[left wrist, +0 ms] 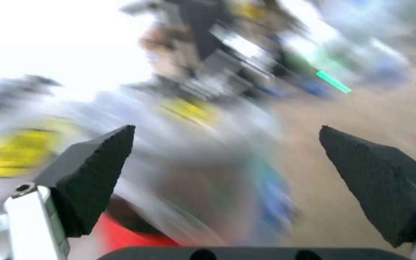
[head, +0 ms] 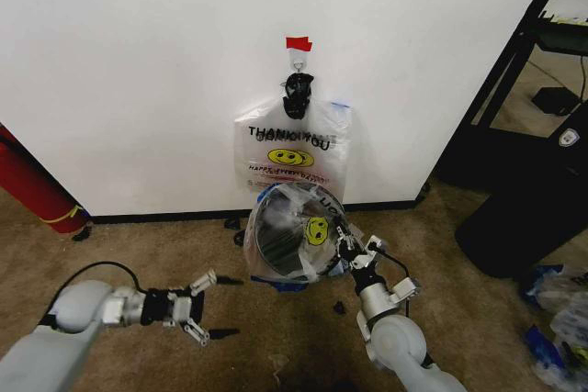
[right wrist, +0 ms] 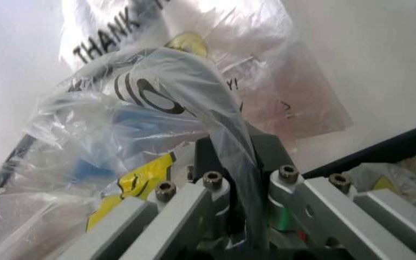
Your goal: Pick up the garbage bag from the wall and place it over the trash bin.
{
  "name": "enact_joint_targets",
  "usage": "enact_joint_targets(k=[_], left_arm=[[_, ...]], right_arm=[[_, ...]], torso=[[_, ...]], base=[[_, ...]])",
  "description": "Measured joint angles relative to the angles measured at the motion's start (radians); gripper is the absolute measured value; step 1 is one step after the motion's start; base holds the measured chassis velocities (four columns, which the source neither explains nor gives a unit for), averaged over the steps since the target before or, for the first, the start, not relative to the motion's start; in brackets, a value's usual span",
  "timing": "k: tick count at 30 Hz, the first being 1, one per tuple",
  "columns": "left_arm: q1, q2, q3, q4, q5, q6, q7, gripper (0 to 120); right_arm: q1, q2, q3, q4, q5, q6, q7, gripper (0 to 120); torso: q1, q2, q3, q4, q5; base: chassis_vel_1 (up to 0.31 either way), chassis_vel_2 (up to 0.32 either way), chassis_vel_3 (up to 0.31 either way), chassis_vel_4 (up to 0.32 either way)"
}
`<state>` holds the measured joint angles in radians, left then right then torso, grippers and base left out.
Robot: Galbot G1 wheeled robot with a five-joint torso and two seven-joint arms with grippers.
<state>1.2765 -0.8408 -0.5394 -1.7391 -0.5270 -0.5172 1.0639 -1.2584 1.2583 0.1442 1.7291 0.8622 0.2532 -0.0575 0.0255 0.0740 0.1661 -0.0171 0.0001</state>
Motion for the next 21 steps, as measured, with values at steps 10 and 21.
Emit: enact_joint_targets(k=[10,21], left_arm=[[0.138,-0.084,0.253,-0.366,-0.058,0.290,-0.756,81],[0.073,-0.158,0.493,-0.438,-0.102,0.581,-1.215,44]], right_arm=[[0.016,0.044,-0.043,-0.040,-0.181,0.089,-0.018,1],[0.007,0.070,-0.046,-0.067,-0.317,0.210,-0.047,1]], torso=[[0.000,0.000,0.000,0.0001,-0.0002],[0.000,0.000,0.000,-0.0003,-0.0001]], base=[[0.000,0.000,0.000,0.000],[0.000,0.000,0.000,0.000]])
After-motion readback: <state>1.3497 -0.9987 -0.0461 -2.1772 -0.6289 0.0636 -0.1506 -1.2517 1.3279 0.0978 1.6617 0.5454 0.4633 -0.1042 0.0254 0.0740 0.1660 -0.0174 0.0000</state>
